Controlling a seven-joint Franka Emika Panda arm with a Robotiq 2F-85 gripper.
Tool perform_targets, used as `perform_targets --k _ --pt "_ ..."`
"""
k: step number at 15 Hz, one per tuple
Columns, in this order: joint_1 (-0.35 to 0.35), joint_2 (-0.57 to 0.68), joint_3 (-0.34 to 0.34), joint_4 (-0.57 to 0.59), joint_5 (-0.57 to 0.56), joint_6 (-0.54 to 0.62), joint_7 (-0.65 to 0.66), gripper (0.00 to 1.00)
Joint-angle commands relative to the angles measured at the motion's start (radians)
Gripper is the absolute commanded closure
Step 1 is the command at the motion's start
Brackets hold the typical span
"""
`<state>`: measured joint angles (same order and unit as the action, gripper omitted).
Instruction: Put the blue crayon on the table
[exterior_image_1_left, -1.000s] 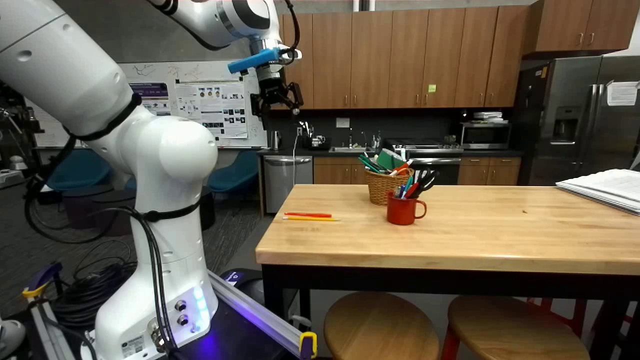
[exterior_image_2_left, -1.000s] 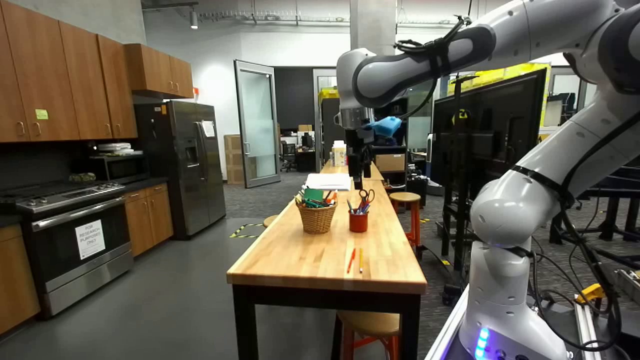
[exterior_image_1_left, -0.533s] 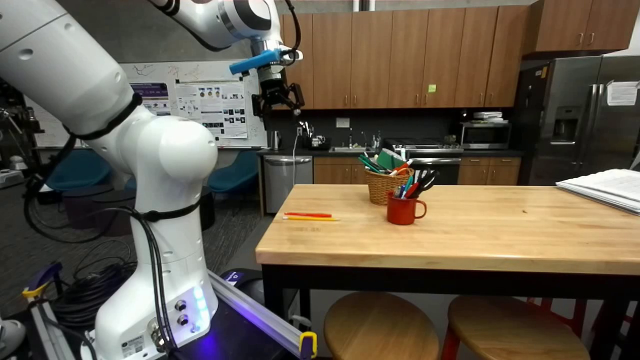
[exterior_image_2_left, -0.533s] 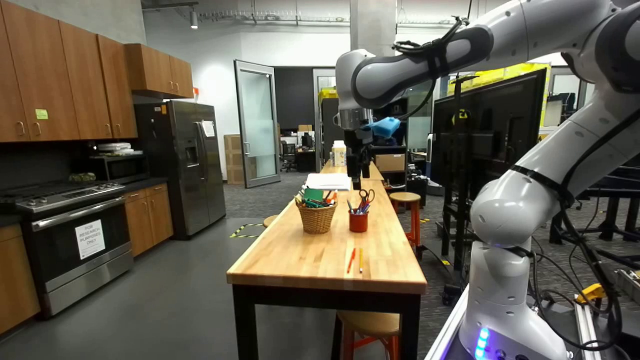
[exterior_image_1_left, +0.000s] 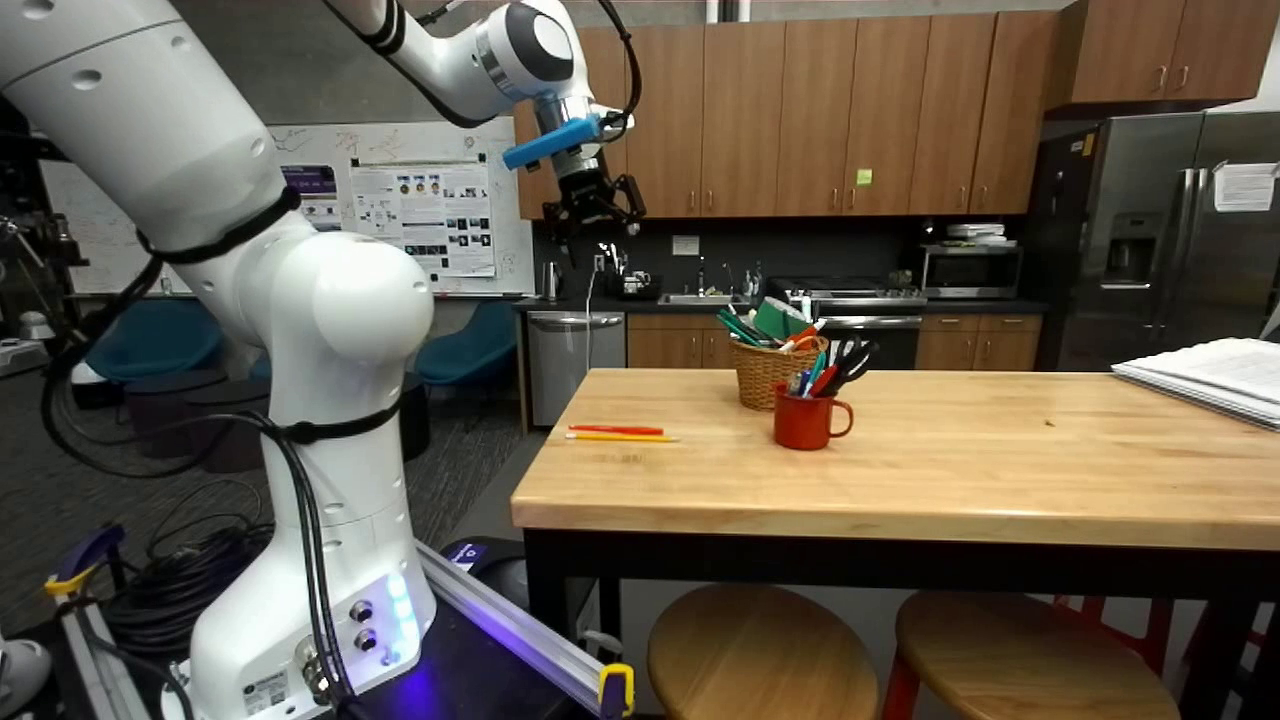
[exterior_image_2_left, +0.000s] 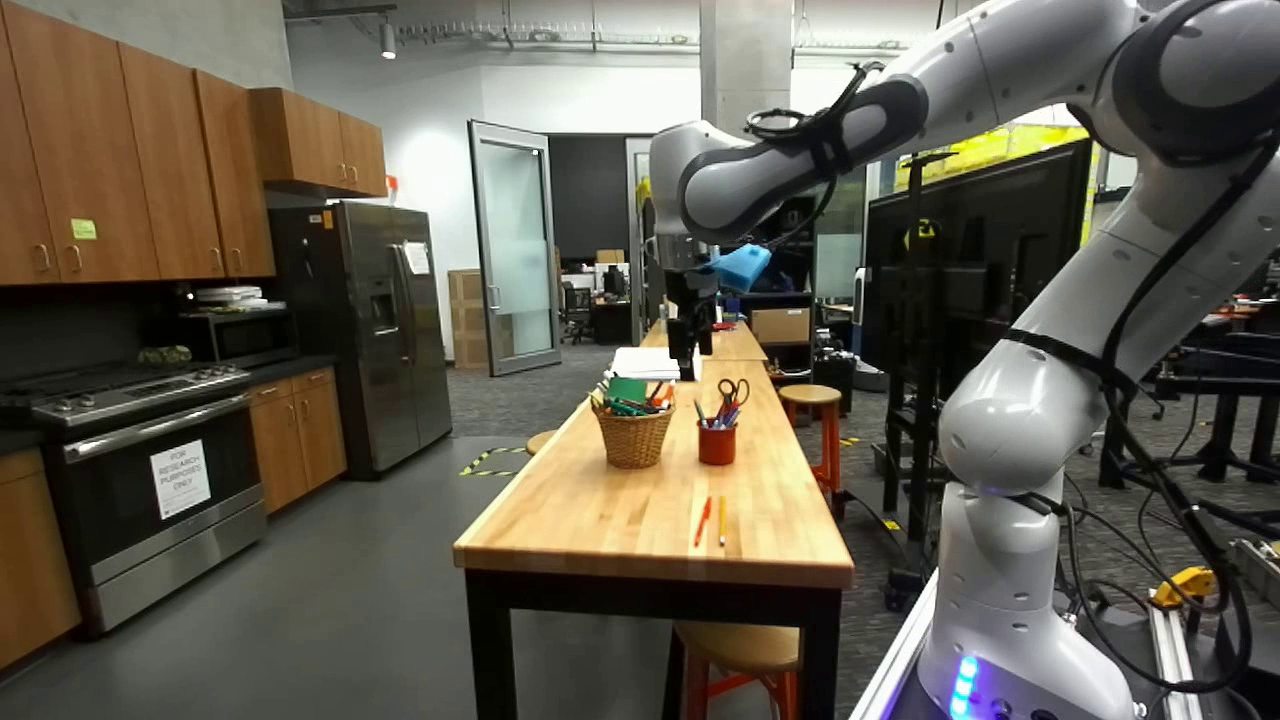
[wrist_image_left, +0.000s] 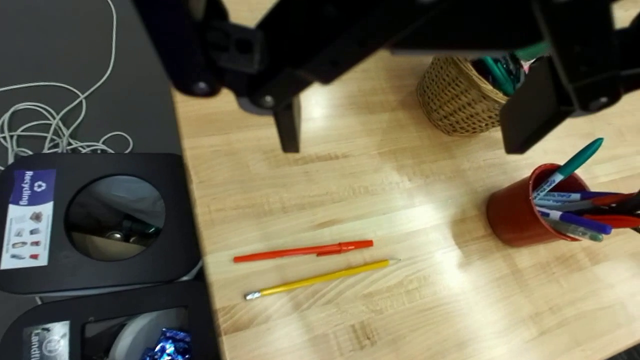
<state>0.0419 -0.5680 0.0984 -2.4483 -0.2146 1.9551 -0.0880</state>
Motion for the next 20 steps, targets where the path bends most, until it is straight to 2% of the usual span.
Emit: perform_targets --k 1,6,14,20 --pt "-0.028 0.129 -0.018 0.081 -0.051 0.047 0.031 0.0" --pt "-0.072 0.271 -0.035 0.161 -0.062 0.103 0.123 0.0" --pt "-0.107 0.408 -0.066 0.214 -0.278 0.236 0.115 0.0" --pt "-0.12 0.48 -0.118 0.23 -0.296 0.34 0.095 0.0"
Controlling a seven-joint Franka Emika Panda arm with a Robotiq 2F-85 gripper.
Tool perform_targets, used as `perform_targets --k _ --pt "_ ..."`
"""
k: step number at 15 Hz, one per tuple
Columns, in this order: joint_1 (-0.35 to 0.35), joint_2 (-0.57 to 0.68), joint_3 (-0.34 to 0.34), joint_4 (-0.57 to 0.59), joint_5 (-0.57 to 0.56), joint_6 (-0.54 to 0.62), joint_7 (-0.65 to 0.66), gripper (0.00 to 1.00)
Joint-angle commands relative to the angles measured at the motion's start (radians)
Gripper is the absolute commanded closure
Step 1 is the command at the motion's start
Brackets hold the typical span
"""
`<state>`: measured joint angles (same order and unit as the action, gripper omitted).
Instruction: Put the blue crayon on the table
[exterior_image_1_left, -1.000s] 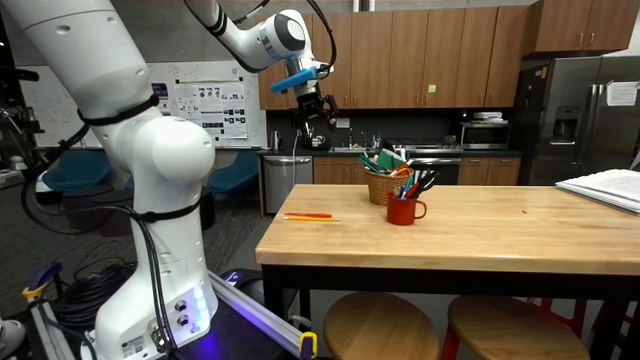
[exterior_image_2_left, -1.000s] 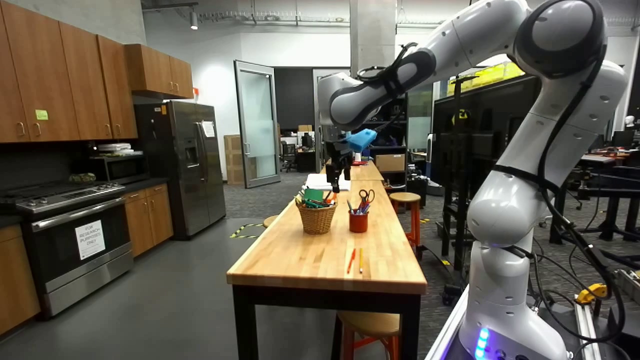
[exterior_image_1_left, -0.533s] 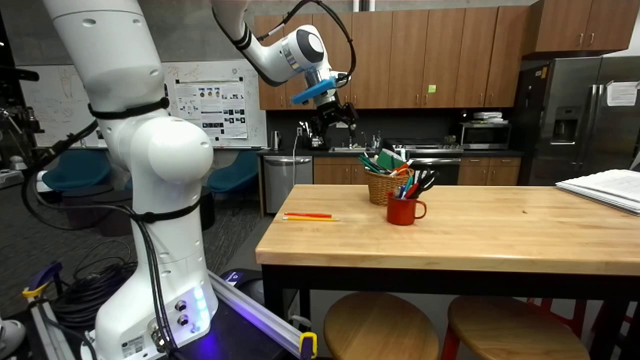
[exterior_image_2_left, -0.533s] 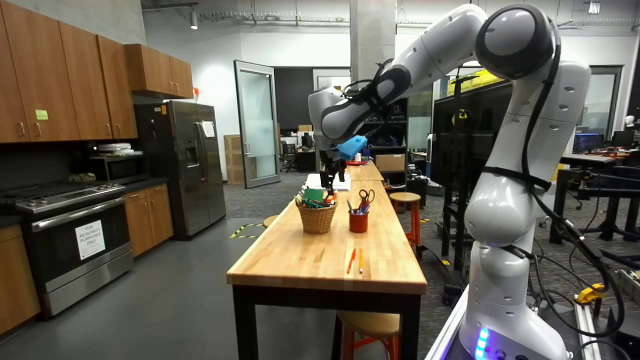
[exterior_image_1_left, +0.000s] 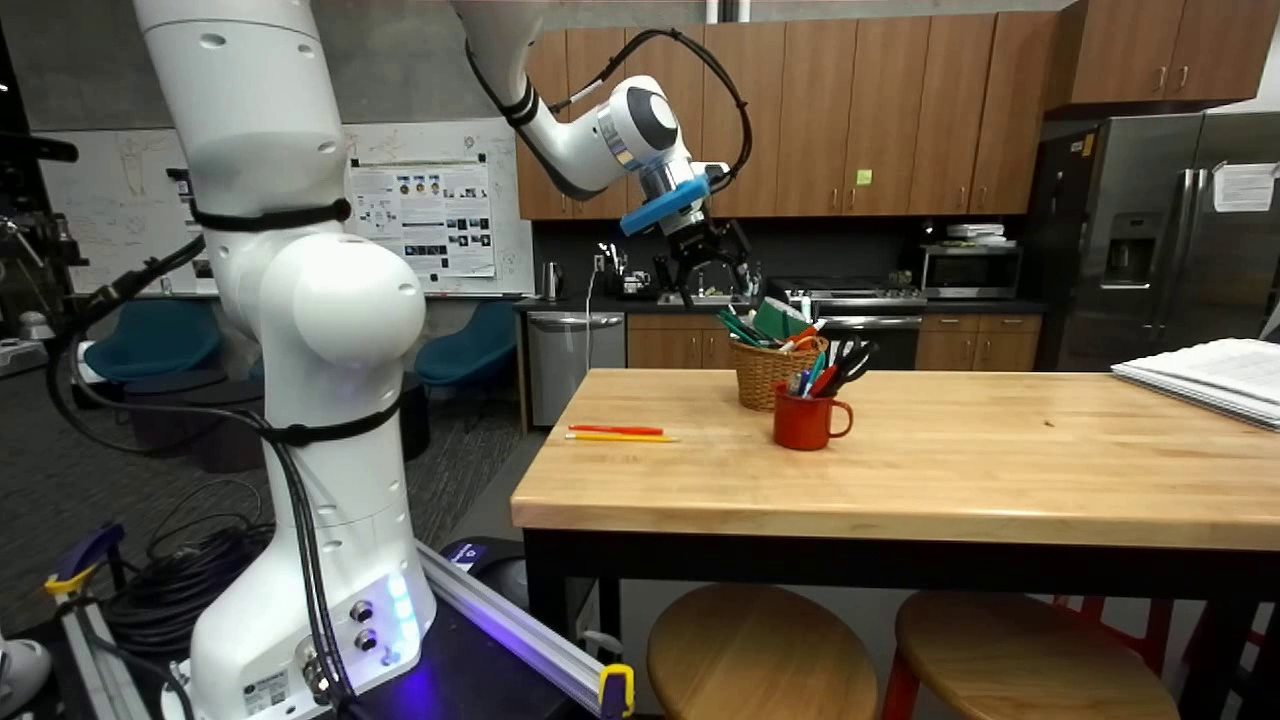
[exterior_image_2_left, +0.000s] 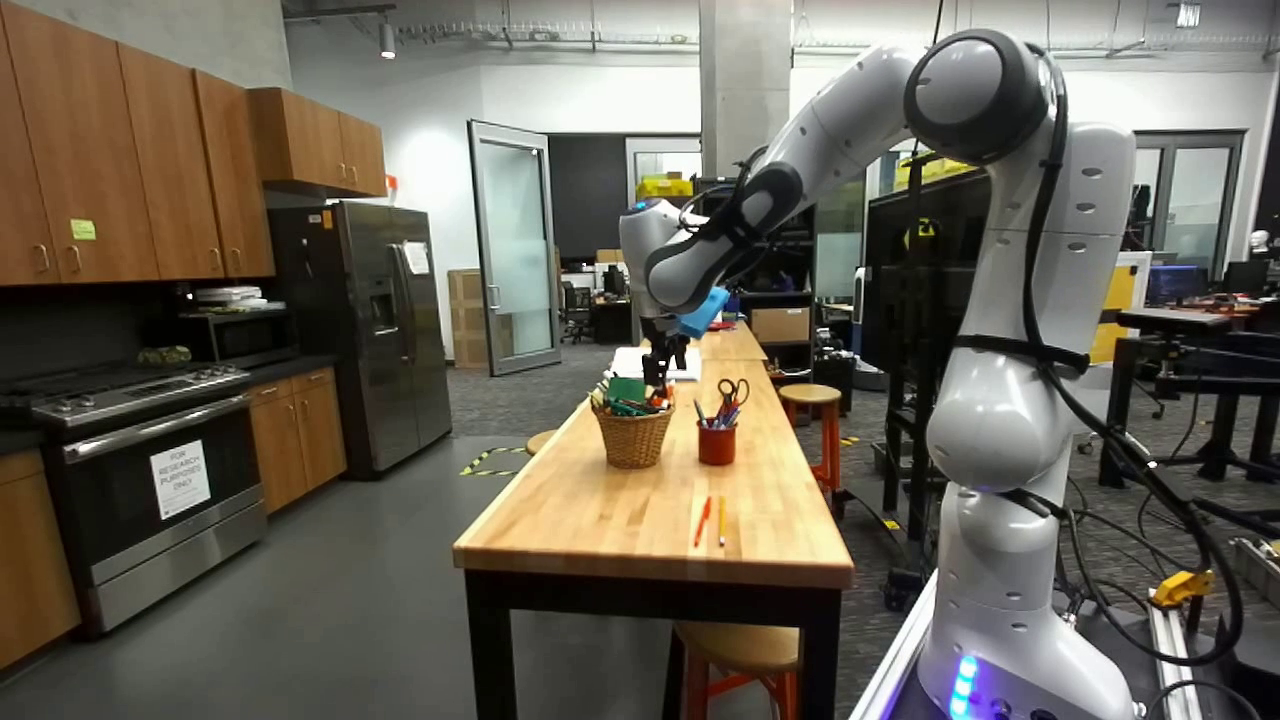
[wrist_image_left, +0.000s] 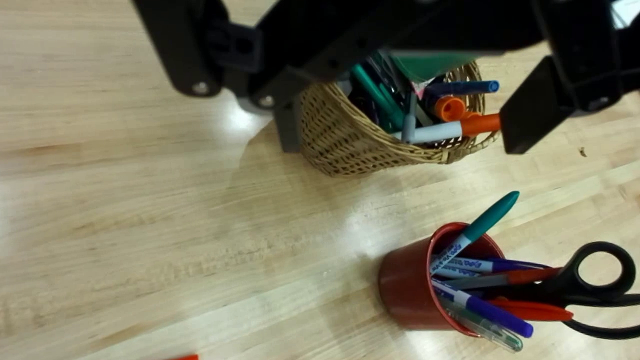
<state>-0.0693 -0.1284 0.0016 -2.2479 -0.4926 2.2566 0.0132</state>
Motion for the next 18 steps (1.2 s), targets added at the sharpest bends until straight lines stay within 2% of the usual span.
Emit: perform_targets --k 1,10,18 --pt "-0.012 0.053 -0.029 0.036 -0.018 0.052 -0.008 0.0" --pt "-0.023 0.154 -0.076 0.138 -0.014 0.123 -0.027 0.0" --pt "-0.018 0.251 -0.09 0.242 -0.006 0.116 -0.061 0.0"
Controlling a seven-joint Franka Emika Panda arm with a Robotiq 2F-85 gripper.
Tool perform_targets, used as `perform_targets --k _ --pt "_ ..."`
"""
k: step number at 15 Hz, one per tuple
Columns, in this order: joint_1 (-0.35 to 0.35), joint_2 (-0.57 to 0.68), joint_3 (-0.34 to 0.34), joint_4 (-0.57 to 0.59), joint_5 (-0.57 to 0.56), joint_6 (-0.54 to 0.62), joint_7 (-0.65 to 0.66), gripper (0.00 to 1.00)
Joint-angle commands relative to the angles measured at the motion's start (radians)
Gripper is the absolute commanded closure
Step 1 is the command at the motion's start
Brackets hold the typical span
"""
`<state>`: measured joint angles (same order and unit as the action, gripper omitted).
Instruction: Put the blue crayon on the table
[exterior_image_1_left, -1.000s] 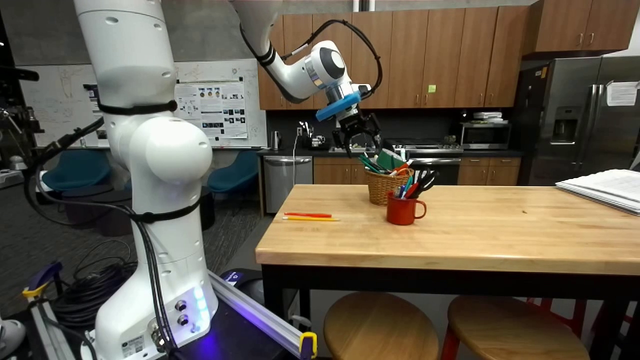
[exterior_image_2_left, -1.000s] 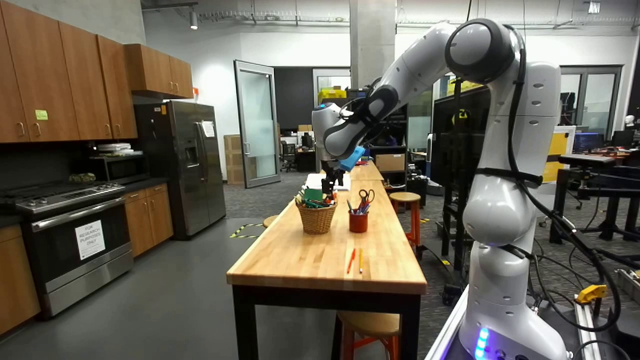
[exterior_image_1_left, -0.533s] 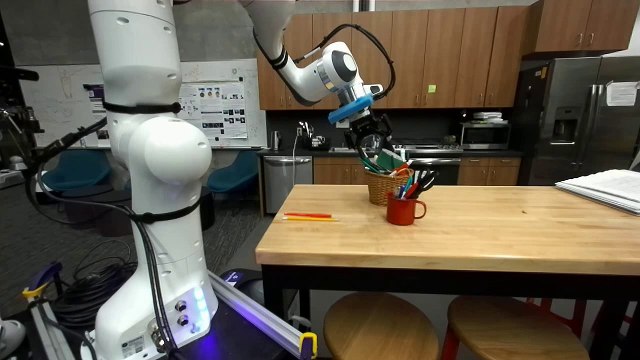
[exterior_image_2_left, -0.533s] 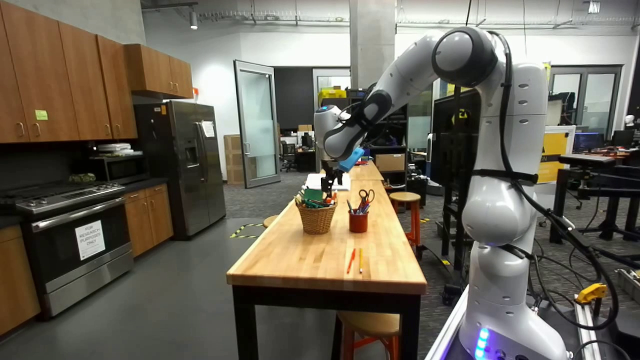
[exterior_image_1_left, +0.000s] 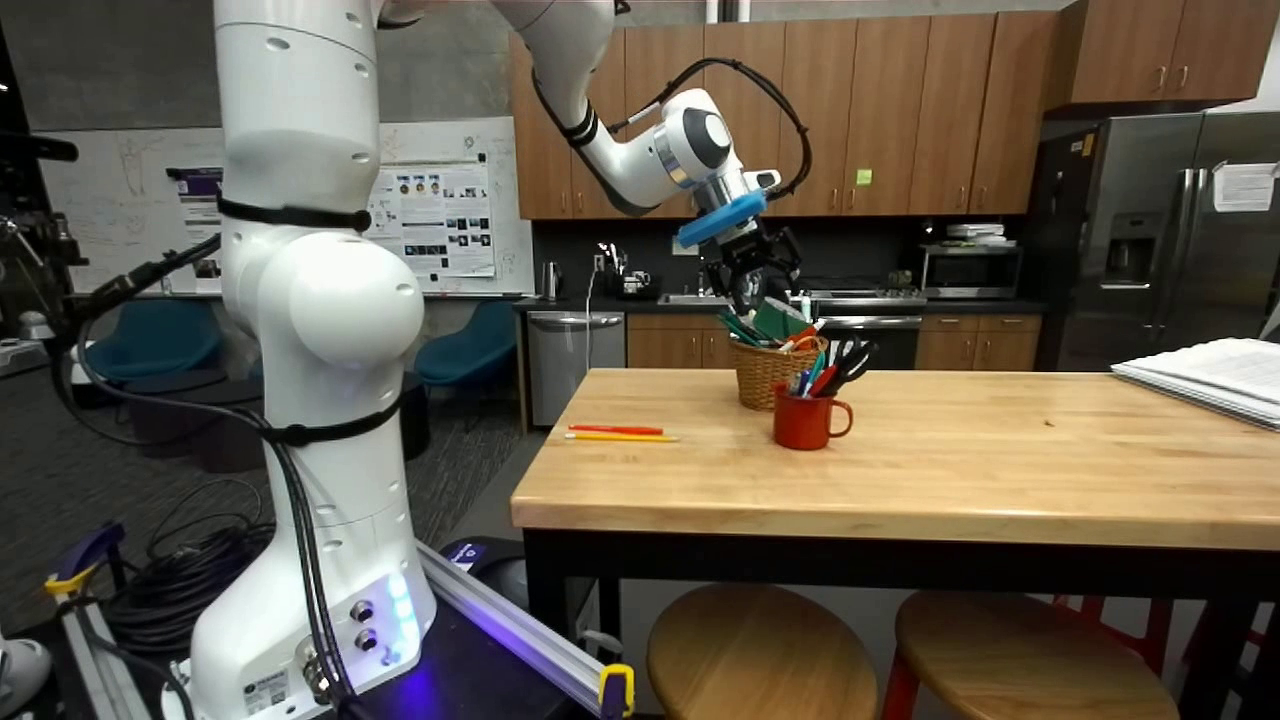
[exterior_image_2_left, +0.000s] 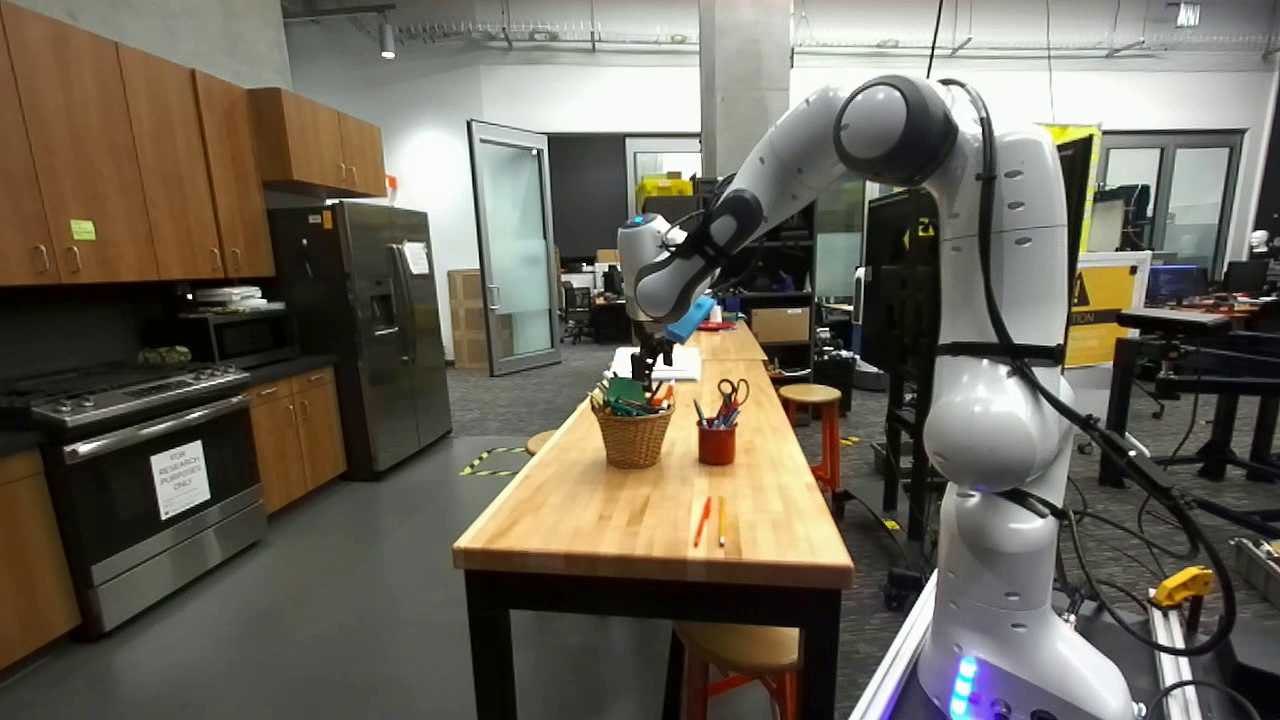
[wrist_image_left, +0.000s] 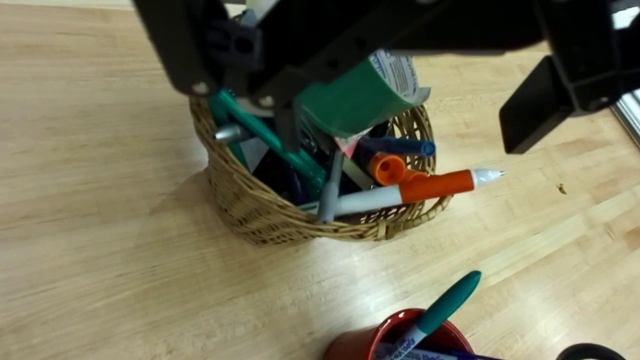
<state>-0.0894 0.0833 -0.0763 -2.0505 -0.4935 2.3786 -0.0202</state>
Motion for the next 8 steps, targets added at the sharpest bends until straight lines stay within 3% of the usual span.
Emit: perform_targets --k 1,3,4,5,8 --pt "0.003 0.048 -0.014 0.051 -0.005 -0.007 -0.032 0.0" --pt "0.003 0.063 -0.019 0.061 -0.004 -0.008 -0.038 0.0" --pt "0.003 0.069 -0.021 0.065 -0.004 -0.008 -0.038 0.24" --pt "0.004 0.073 -0.023 0.068 -0.004 -0.007 -0.038 0.26" --pt "0.005 0.08 -0.026 0.071 -0.004 -0.006 -0.038 0.47"
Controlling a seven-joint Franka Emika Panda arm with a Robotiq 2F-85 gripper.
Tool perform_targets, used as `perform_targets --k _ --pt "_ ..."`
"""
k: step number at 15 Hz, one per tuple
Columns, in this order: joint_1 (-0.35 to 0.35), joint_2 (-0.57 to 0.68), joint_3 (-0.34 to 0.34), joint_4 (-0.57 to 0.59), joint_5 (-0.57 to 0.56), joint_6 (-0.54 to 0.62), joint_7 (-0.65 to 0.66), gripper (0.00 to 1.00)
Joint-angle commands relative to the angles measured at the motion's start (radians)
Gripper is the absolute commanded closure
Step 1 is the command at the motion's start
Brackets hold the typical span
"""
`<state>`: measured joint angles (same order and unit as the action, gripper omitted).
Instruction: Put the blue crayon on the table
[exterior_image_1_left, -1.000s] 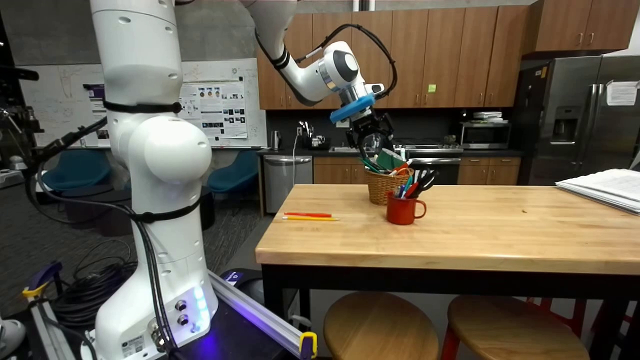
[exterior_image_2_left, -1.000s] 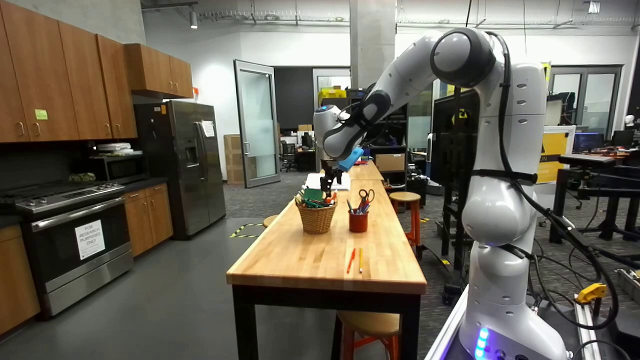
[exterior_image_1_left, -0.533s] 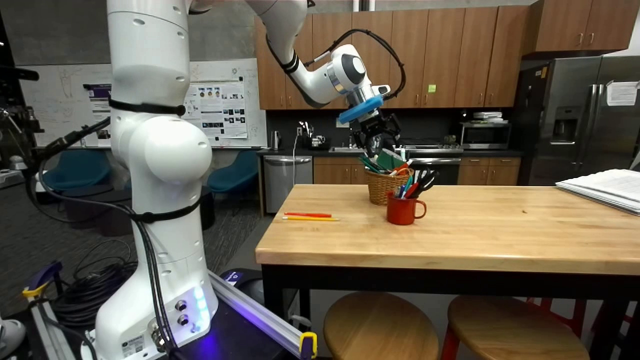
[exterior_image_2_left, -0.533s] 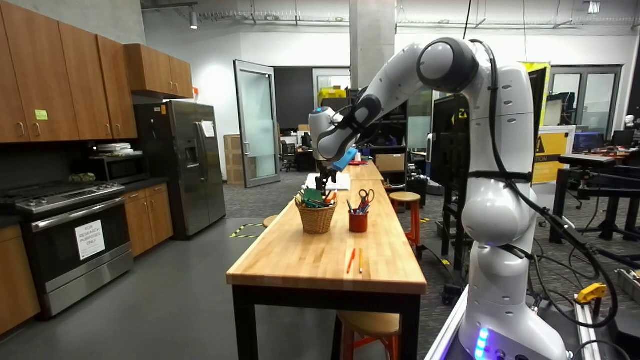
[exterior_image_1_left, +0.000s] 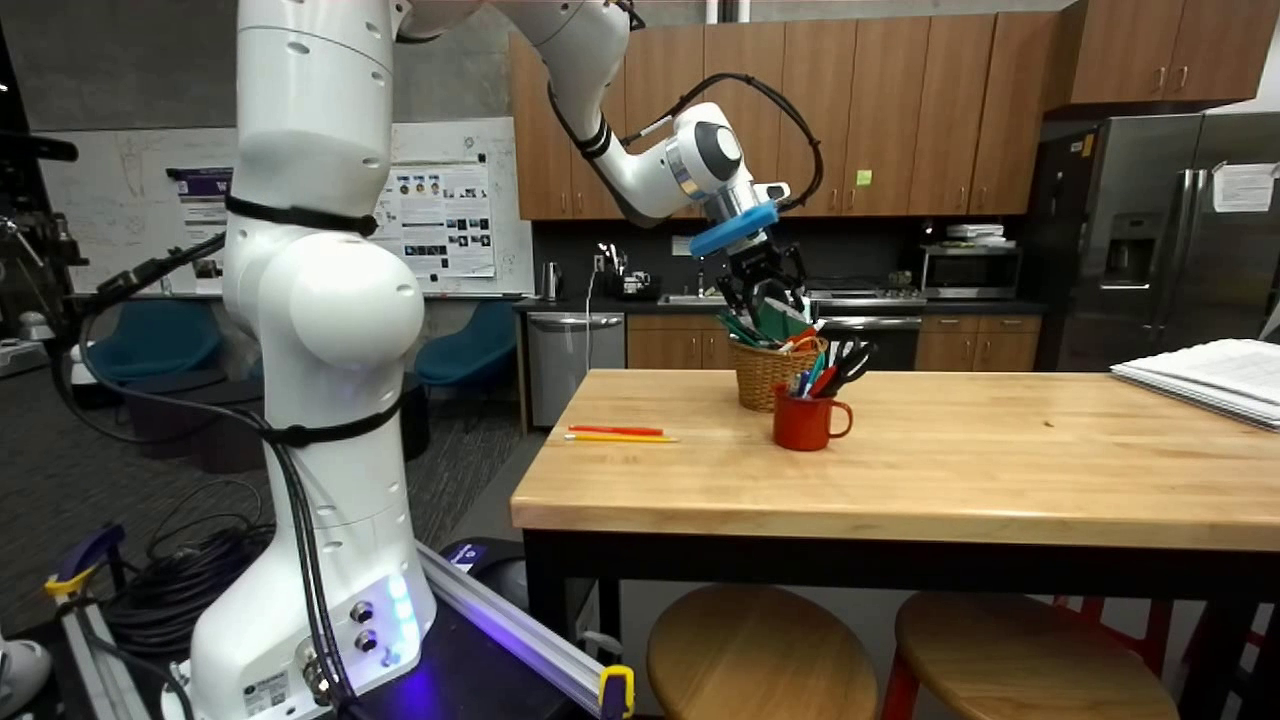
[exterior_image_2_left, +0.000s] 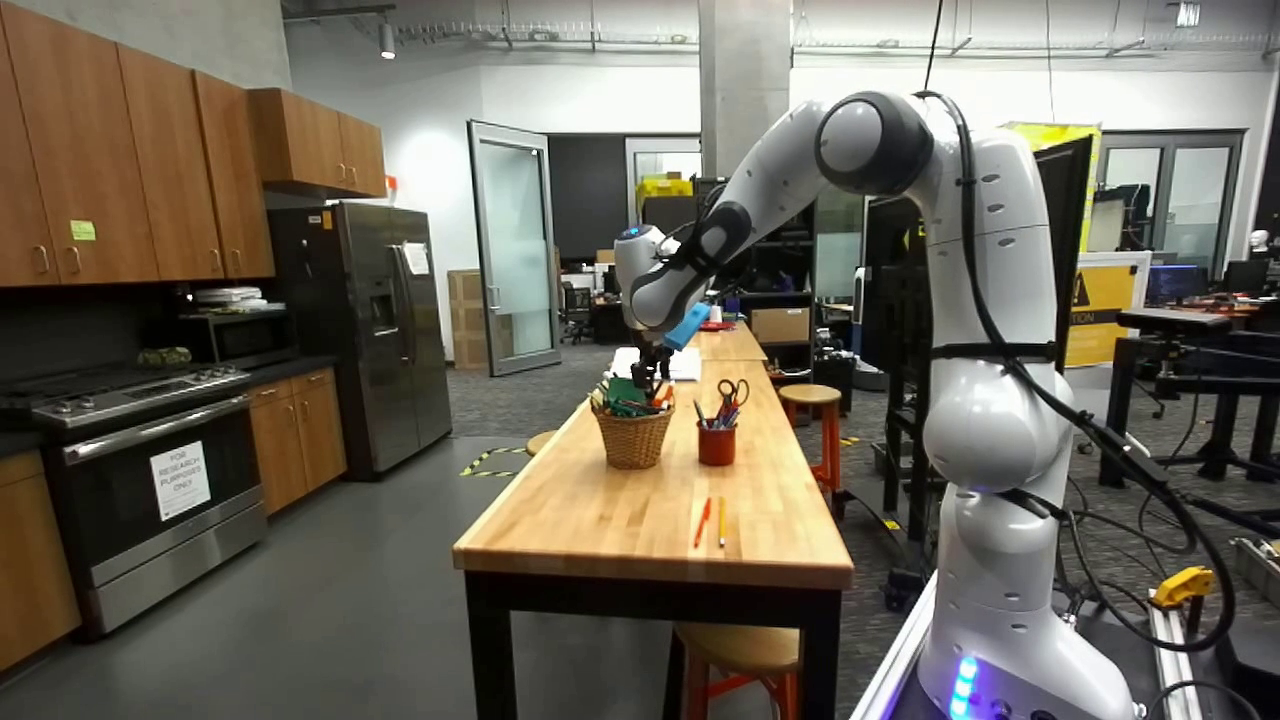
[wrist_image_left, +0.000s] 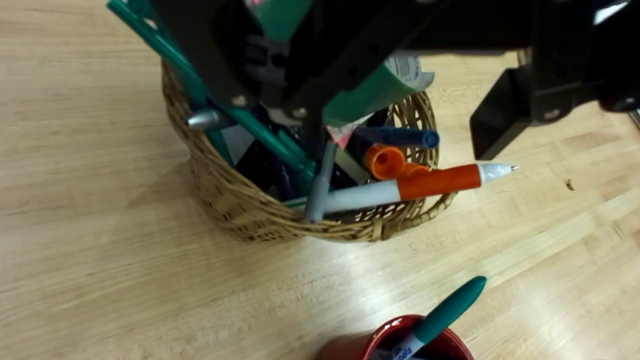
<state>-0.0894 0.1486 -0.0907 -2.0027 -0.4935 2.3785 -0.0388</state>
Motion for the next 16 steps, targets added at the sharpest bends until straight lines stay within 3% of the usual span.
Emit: perform_targets --k 1,7,16 --pt "0.005 0.015 -0.012 0.023 -0.002 -0.007 -0.021 0.56" --pt "0.012 -0.017 -0.01 -0.005 -0.012 0.0 -0.006 0.99" --pt "0.037 -0.178 0.008 -0.1 -0.024 -0.066 0.002 0.97"
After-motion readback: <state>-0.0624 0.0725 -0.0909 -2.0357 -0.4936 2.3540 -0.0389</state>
